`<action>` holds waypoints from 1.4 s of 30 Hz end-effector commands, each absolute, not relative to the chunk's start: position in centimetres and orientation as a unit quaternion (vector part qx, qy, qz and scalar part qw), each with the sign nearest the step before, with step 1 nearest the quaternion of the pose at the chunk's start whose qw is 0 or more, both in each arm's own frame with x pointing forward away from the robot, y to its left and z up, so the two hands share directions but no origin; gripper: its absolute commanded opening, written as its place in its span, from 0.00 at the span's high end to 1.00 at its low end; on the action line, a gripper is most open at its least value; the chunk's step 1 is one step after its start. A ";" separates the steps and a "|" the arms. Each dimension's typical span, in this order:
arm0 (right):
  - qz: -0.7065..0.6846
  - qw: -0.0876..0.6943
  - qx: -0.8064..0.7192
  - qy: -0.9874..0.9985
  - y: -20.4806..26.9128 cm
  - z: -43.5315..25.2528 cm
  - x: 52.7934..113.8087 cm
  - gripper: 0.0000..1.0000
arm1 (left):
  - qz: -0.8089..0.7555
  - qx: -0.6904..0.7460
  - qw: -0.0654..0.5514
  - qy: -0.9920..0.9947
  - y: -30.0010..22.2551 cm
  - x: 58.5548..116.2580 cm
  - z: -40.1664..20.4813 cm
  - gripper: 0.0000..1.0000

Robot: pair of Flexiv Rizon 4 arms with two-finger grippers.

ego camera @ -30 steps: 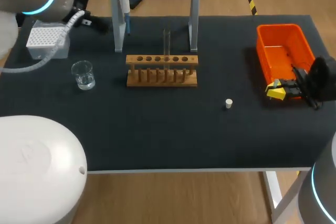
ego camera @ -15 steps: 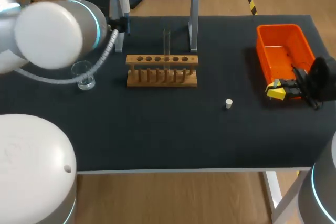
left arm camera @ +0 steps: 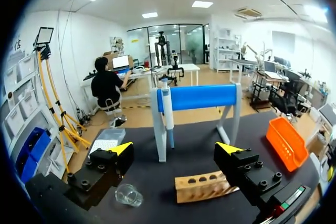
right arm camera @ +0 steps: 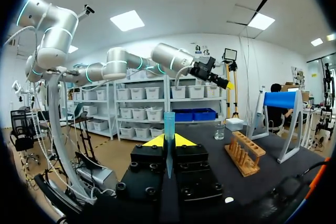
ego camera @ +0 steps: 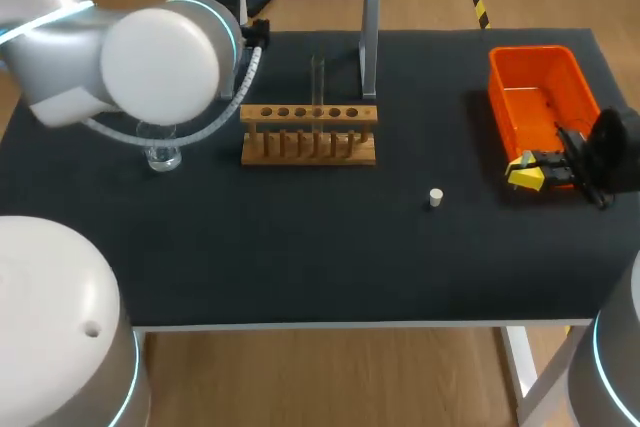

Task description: Invert the test tube, pick up the pipette, mount the tip to pipette, aspirate from beaker and dispense into the tube, eject the tip, return the pipette, and cap with the stopper.

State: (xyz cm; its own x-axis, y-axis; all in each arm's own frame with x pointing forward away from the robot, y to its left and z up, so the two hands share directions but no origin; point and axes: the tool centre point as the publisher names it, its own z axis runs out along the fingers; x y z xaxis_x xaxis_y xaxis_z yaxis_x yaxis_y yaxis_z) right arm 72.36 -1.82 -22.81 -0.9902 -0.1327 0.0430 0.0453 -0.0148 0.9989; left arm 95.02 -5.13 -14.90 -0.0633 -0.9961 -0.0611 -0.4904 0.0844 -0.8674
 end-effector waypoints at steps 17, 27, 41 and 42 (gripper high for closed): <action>-0.711 0.062 0.031 -0.699 -1.8 -22.8 72.3 1.00 | -0.355 -0.578 0.365 0.637 -6.3 105.8 -17.6 0.00; -0.711 0.062 0.031 -0.699 -1.8 -22.8 72.3 1.00 | -0.363 -0.571 0.368 0.638 -6.9 109.2 -17.9 0.00; -0.711 0.062 0.031 -0.699 -1.8 -22.8 72.3 1.00 | -0.368 -0.571 0.371 0.632 -7.3 111.5 -18.2 0.00; -0.711 0.062 0.031 -0.699 -1.8 -22.8 72.3 1.00 | -0.369 -0.572 0.371 0.632 -7.3 111.7 -18.2 0.04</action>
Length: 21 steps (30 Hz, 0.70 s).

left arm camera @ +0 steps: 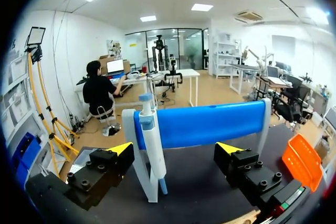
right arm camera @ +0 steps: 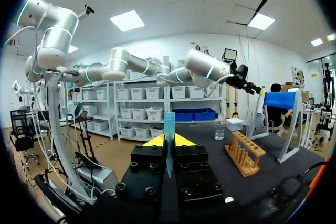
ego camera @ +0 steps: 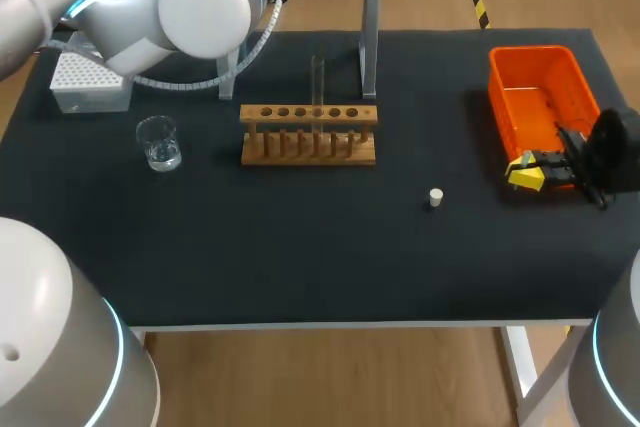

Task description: Invert the test tube, pick up the pipette, mount the tip to pipette, aspirate from beaker and dispense into the tube, eject the tip, return the pipette, and cap with the stopper.

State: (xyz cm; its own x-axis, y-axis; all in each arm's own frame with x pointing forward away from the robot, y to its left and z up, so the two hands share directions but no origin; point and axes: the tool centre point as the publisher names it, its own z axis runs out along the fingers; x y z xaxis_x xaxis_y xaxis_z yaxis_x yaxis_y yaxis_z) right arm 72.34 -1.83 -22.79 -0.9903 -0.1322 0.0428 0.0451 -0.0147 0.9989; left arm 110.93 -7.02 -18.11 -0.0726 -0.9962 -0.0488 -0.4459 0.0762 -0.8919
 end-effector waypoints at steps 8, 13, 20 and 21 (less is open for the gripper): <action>-0.711 0.062 0.031 -0.699 -1.8 -22.8 72.3 1.00 | -0.362 -0.581 0.373 0.627 -7.0 112.1 -18.8 0.44; -0.711 0.062 0.031 -0.699 -1.8 -22.8 72.3 1.00 | -0.360 -0.588 0.371 0.622 -6.8 112.4 -19.2 0.41; -0.711 0.062 0.031 -0.699 -1.8 -22.8 72.3 1.00 | -0.362 -0.596 0.371 0.614 -6.5 113.2 -19.5 0.39; -0.711 0.062 0.031 -0.699 -1.8 -22.8 72.3 1.00 | -0.363 -0.597 0.371 0.612 -6.4 113.3 -19.5 0.39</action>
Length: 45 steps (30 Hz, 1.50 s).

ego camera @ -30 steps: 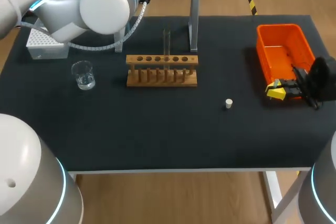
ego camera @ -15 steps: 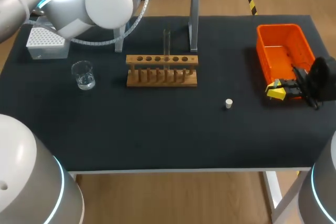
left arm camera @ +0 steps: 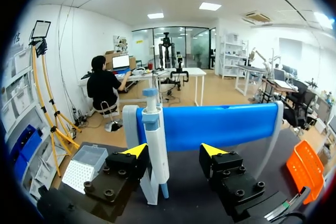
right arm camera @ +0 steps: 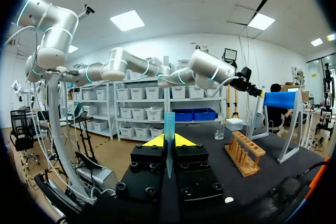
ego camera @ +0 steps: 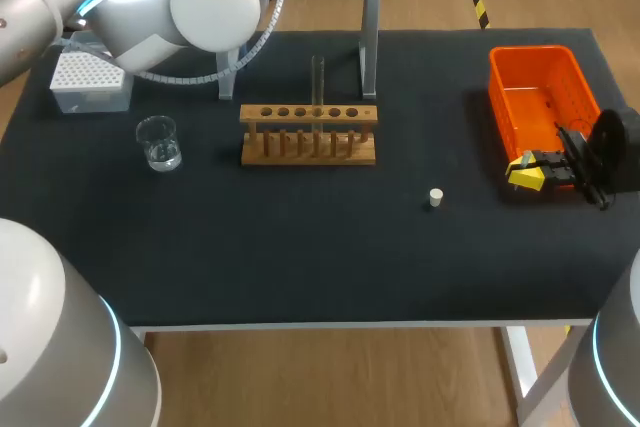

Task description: Invert the test tube, pick up the pipette, mount the tip to pipette, aspirate from beaker and dispense into the tube, eject the tip, return the pipette, and cap with the stopper.

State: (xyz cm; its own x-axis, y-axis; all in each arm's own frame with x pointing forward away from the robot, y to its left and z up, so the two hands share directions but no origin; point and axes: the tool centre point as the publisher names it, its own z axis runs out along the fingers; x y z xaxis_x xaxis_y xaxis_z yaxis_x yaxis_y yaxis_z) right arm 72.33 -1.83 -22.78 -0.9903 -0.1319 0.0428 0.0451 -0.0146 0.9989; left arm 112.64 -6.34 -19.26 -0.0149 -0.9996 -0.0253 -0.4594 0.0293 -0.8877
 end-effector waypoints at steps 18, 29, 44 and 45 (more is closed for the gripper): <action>-0.711 0.062 0.031 -0.699 -1.8 -22.8 72.3 1.00 | -0.368 -0.611 0.370 0.595 -5.2 114.9 -20.3 0.36; -0.711 0.062 0.031 -0.699 -1.8 -22.8 72.3 1.00 | -0.374 -0.616 0.374 0.583 -4.9 115.9 -20.3 0.34; -0.711 0.062 0.031 -0.699 -1.8 -22.8 72.3 1.00 | -0.379 -0.615 0.378 0.579 -4.7 116.5 -20.3 0.36; -0.711 0.062 0.031 -0.699 -1.8 -22.8 72.3 1.00 | -0.378 -0.615 0.378 0.579 -4.7 116.5 -20.4 0.37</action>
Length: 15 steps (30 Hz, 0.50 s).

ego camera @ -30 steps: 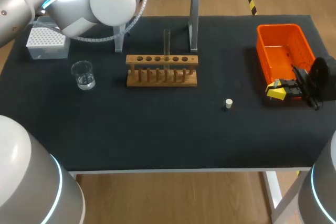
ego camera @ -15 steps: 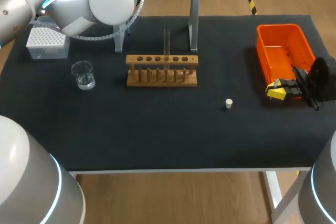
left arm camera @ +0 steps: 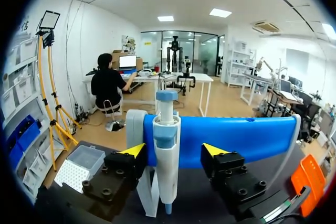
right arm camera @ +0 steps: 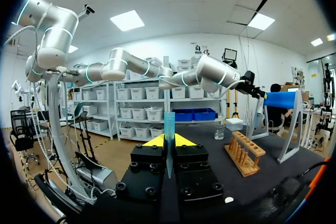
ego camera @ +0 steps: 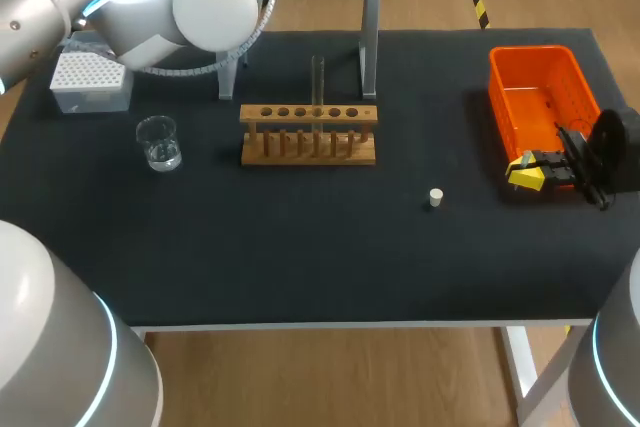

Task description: Invert the test tube, pick up the pipette, mount the tip to pipette, aspirate from beaker and dispense into the tube, eject the tip, return the pipette, and cap with the stopper.

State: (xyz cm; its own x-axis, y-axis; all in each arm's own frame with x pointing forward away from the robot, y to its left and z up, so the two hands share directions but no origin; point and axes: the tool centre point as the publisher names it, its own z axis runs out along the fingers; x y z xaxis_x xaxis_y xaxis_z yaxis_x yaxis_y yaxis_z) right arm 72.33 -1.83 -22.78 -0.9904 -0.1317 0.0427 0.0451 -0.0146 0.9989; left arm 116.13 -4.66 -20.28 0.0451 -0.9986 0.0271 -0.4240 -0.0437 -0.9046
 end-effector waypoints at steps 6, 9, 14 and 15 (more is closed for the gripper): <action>-0.711 0.062 0.031 -0.699 -1.8 -22.8 72.3 1.00 | -0.374 -0.617 0.378 0.580 -4.7 116.5 -20.6 0.72; -0.711 0.062 0.031 -0.699 -1.8 -22.8 72.3 1.00 | -0.373 -0.618 0.378 0.580 -4.6 116.5 -20.7 0.68; -0.711 0.062 0.031 -0.699 -1.8 -22.8 72.3 1.00 | -0.370 -0.621 0.378 0.579 -4.5 116.7 -20.9 0.61; -0.711 0.062 0.031 -0.699 -1.8 -22.8 72.3 1.00 | -0.370 -0.621 0.377 0.579 -4.4 116.7 -21.0 0.59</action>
State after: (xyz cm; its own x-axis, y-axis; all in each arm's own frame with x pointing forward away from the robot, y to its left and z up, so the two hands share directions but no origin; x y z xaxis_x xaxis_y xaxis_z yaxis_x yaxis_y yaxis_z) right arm 72.33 -1.83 -22.78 -0.9904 -0.1317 0.0427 0.0451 -0.0146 0.9989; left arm 116.43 -4.38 -20.93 0.0562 -0.9982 0.0218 -0.4347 -0.0441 -0.8995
